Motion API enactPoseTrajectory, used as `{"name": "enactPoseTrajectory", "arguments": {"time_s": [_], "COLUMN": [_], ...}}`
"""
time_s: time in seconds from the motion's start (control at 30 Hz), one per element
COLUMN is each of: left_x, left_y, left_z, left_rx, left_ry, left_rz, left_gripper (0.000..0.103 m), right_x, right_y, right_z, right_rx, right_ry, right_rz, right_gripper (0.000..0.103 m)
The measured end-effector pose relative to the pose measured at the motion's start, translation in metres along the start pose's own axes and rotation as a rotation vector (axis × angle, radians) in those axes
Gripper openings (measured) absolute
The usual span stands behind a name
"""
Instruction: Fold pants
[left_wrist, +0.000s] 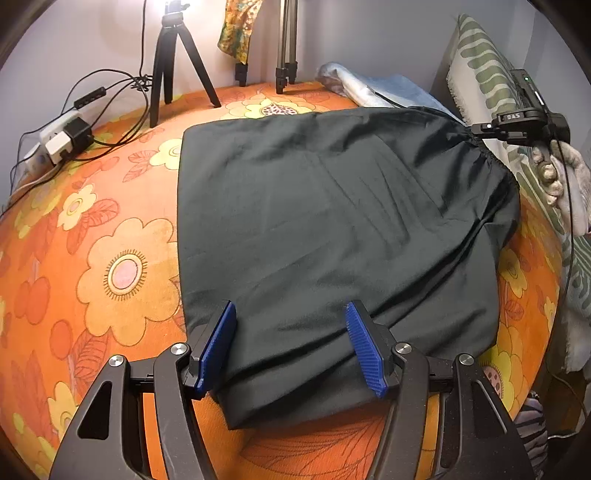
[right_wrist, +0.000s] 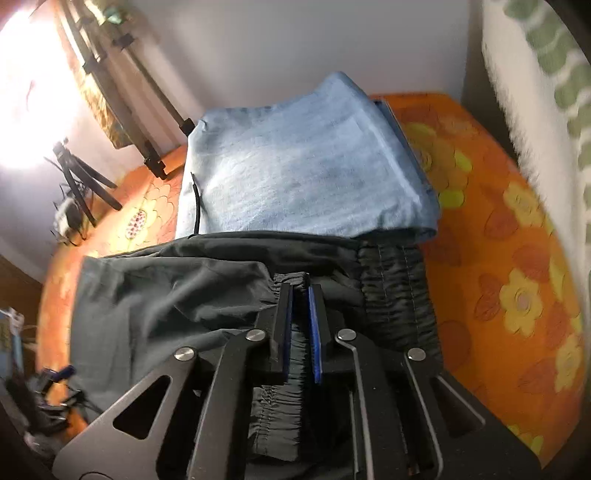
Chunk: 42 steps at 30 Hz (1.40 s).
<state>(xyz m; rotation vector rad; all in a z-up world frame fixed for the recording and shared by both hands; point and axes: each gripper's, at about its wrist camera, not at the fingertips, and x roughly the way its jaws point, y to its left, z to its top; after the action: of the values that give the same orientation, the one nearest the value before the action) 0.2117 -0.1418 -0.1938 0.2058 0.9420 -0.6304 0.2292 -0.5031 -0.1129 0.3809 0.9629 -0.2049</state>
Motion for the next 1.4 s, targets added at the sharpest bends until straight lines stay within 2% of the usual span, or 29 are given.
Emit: {"name": "enactPoseTrajectory", "arguments": {"time_s": [0.07,0.1,0.23,0.33,0.43,0.5,0.57,0.67,0.77,0.87,0.97,1.03,1.2,1.3,1.33,1.37,1.4], "left_x": [-0.005,-0.008,-0.026,-0.033,-0.038,-0.039,-0.035,-0.029,-0.023,-0.018,-0.015,-0.014,-0.013,-0.011,-0.01,-0.009,-0.007], "left_y": [0.003,0.006,0.022,0.04,0.059,0.065,0.066,0.064,0.064,0.064,0.06,0.06,0.063,0.065,0.065,0.066,0.065], "left_z": [0.0,0.0,-0.002,-0.003,-0.006,-0.009,-0.012,-0.016,-0.019,-0.019,-0.018,-0.018,-0.017,-0.017,-0.016,-0.016,-0.016], "left_rx": [-0.011,-0.022,-0.06,-0.114,-0.198,-0.226,-0.237,-0.251,-0.282,-0.31,-0.305,-0.309,-0.33,-0.352,-0.354,-0.356,-0.36], "left_ry": [-0.013,-0.023,-0.059,-0.066,-0.07,-0.067,-0.053,-0.034,-0.026,-0.021,-0.029,-0.033,-0.048,-0.056,-0.058,-0.057,-0.053], "left_rz": [0.004,0.01,0.038,0.051,0.034,0.028,0.014,-0.024,-0.053,-0.078,-0.081,-0.085,-0.093,-0.102,-0.101,-0.11,-0.114], "left_gripper": [0.062,0.062,0.062,0.062,0.062,0.062,0.061,0.06,0.06,0.059,0.059,0.059,0.048,0.038,0.034,0.022,0.017], "right_x": [-0.013,-0.024,-0.053,-0.049,-0.024,-0.011,-0.011,-0.027,-0.046,-0.057,-0.061,-0.057,-0.025,0.0,0.011,0.019,0.029], "right_y": [0.002,0.006,0.039,0.064,0.066,0.053,0.044,0.047,0.07,0.105,0.149,0.179,0.245,0.281,0.293,0.302,0.313], "right_z": [-0.006,-0.013,-0.044,-0.07,-0.09,-0.094,-0.093,-0.088,-0.082,-0.073,-0.065,-0.06,-0.057,-0.057,-0.058,-0.058,-0.059], "right_rx": [-0.007,-0.033,-0.2,-0.356,-0.461,-0.459,-0.435,-0.382,-0.378,-0.358,-0.359,-0.353,-0.374,-0.361,-0.354,-0.352,-0.352], "right_ry": [-0.019,-0.051,-0.09,-0.036,0.073,0.125,0.135,0.114,0.069,0.053,0.046,0.048,0.11,0.172,0.197,0.215,0.234], "right_rz": [-0.004,-0.003,0.04,0.019,-0.068,-0.121,-0.143,-0.092,-0.037,0.075,0.182,0.236,0.303,0.325,0.325,0.323,0.318], "right_gripper": [0.028,0.03,0.03,0.03,0.03,0.023,0.02,0.025,0.037,0.04,0.052,0.055,0.055,0.055,0.055,0.055,0.055]}}
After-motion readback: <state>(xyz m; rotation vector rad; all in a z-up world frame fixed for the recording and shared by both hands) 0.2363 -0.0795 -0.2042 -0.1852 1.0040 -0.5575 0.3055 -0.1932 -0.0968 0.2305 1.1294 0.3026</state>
